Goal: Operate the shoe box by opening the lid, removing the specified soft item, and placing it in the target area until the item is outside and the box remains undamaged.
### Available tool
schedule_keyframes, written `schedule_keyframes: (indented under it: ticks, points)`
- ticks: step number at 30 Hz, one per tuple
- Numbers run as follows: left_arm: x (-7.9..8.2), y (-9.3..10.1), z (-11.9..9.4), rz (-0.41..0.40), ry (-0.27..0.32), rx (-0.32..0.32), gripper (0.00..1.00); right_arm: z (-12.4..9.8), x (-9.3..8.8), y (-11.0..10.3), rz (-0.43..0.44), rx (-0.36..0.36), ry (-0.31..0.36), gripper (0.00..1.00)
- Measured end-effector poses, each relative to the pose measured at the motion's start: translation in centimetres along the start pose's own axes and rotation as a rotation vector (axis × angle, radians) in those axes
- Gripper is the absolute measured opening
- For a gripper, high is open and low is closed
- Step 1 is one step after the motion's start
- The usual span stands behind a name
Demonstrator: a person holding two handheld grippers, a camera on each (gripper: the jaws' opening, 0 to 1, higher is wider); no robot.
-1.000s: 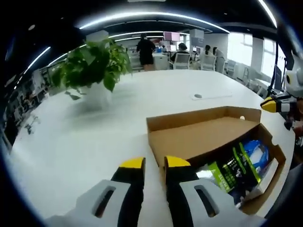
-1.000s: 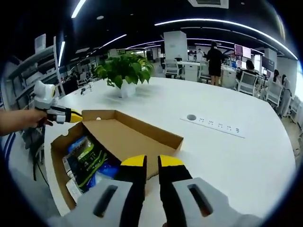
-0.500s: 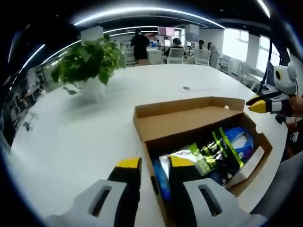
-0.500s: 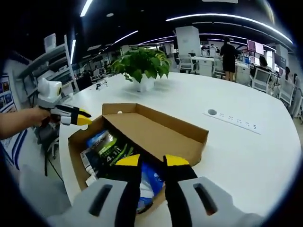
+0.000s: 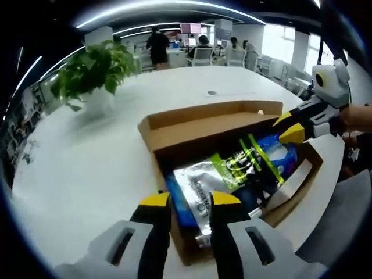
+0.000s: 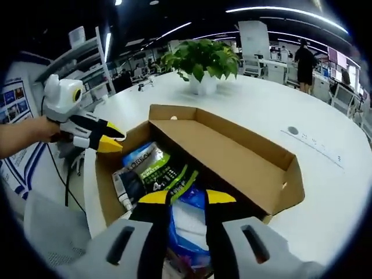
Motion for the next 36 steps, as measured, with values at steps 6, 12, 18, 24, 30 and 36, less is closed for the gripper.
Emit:
schedule_keyframes:
  ticks: [6,12,18,24,30,36]
  points:
    - [-0.4,0.0,0.0,0.009,-0.025,-0.014,0.25,1.6,-0.2,0.0,0.015,-0.003,-0.027,0.21]
    - [-0.4,0.0,0.1,0.012,-0.033,-0.022,0.25,3.3,-0.6,0.6,0.053,-0.033,-0.079,0.20]
    - [-0.5,0.4,-0.2,0.008,-0.033,-0.036,0.26,4.8,-1.1,0.4,0.064,-0.032,-0.110,0.20]
    - [-0.6,0.4,-0.6,0.011,-0.019,-0.046,0.26,5.5,-1.0,0.3,0.090,-0.030,-0.105,0.17]
    - [-0.6,0.6,-0.7,0.011,-0.019,-0.052,0.26,5.6,-0.6,0.4,0.068,-0.049,-0.083,0.09]
    - [-0.8,1.0,-0.2,0.023,-0.037,-0.063,0.26,4.5,-0.4,0.4,0.032,-0.062,-0.083,0.00]
Point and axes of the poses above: the point that each gripper's makers call its tool centre point, and the gripper's own axes: z roughly forward along the fingers, y roughly to its right, x roughly out of its top, the point moved 5 cm from there along -z, roughly backward along the fingers, and after that the axes turned 6 degrees about y, right-handed, at the moved point
